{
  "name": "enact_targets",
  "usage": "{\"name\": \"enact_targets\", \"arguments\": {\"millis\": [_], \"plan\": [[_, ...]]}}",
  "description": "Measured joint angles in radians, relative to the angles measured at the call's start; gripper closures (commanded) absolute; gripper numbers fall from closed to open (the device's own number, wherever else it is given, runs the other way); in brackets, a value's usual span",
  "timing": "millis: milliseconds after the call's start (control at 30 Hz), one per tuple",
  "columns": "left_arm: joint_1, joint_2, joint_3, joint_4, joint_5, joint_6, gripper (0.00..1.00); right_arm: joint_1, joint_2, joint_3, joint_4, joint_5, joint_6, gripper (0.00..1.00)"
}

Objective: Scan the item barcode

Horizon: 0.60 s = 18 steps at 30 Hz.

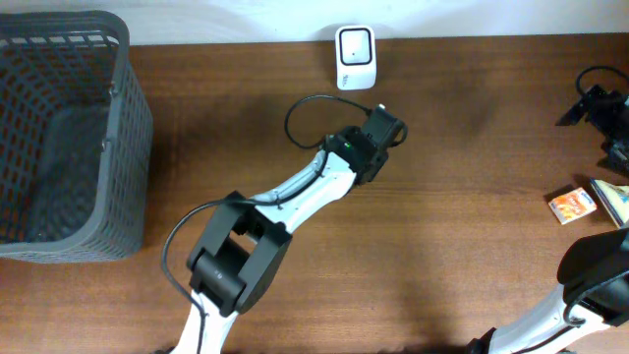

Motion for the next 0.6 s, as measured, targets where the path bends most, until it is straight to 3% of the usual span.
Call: {"name": "enact_targets", "arguments": {"millis": [600], "plan": [[0.002, 0.084, 0.000, 0.021, -0.050, -0.016, 0.51, 0.000, 0.000, 0.000, 0.000, 0.000, 0.000, 0.02]]}}
